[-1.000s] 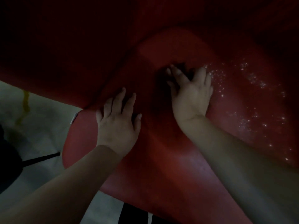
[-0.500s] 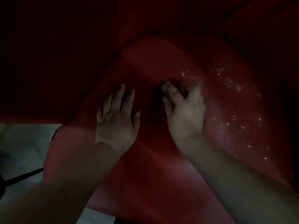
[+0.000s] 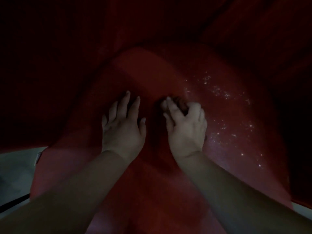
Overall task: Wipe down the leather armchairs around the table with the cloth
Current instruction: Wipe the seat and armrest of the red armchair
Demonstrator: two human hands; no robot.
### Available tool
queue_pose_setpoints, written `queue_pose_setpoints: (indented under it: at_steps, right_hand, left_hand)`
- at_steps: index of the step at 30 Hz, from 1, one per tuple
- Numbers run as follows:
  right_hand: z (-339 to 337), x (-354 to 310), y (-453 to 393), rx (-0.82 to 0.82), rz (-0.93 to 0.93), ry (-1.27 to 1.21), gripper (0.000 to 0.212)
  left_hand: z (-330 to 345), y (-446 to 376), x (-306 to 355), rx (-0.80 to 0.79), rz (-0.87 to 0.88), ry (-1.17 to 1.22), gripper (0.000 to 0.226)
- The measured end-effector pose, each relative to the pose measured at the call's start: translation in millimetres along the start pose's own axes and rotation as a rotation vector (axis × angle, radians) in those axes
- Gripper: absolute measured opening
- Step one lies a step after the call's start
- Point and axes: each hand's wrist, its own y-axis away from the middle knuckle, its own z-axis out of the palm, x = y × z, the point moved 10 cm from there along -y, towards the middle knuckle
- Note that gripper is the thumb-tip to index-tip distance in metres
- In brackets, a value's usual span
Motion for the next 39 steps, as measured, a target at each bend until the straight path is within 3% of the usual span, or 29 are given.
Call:
queue_pose_setpoints:
  at_steps: [3, 5, 10, 13, 16, 19, 22, 26, 30, 32, 35, 39]
  right_hand:
    - [10, -19, -25, -0.080, -0.212, -0.014, 0.040]
    - [15, -16, -60, -0.097, -0.235, 0.027, 0.041]
    - [-4, 46, -71, 0.035, 0.145, 0.047, 0.041]
    - [-11, 32, -35, 0.033, 0.055, 0.007, 0.041]
    - [-4, 24, -65, -0.023, -0.123, 0.044, 0.038]
    - [-2, 62, -119, -0.029, 0.017, 0.063, 0.039]
    - [-15, 91, -105, 0.031, 0.174, 0.036, 0.041]
    - [-26, 80, -36, 0.017, 0.138, -0.008, 0.041]
    - [-20, 79, -72, -0.037, 0.008, 0.028, 0.038]
    - [-19, 99, -109, -0.019, 0.070, 0.060, 0.038]
    - [-28, 138, -109, 0.054, 0.307, 0.027, 0.040]
    - [-39, 117, -33, 0.076, 0.269, -0.030, 0.043]
  left_hand:
    - [3, -2, 4, -0.018, -0.004, -0.036, 0.061]
    - [5, -2, 5, -0.025, -0.014, -0.043, 0.061]
    - [6, -3, 11, -0.032, -0.005, -0.047, 0.060]
    - [4, -9, 22, -0.046, 0.017, -0.056, 0.061]
    - [7, -15, 38, -0.062, 0.047, -0.068, 0.061]
    - [11, -21, 48, -0.063, 0.051, -0.074, 0.060]
    - [12, -25, 52, -0.073, 0.049, -0.072, 0.060]
    - [11, -28, 59, -0.073, 0.051, -0.055, 0.060]
    - [12, -30, 67, -0.064, 0.078, -0.068, 0.060]
    - [15, -32, 69, -0.063, 0.077, -0.076, 0.059]
    - [16, -31, 72, -0.049, 0.068, -0.062, 0.059]
    - [17, -29, 81, -0.070, 0.073, -0.064, 0.059]
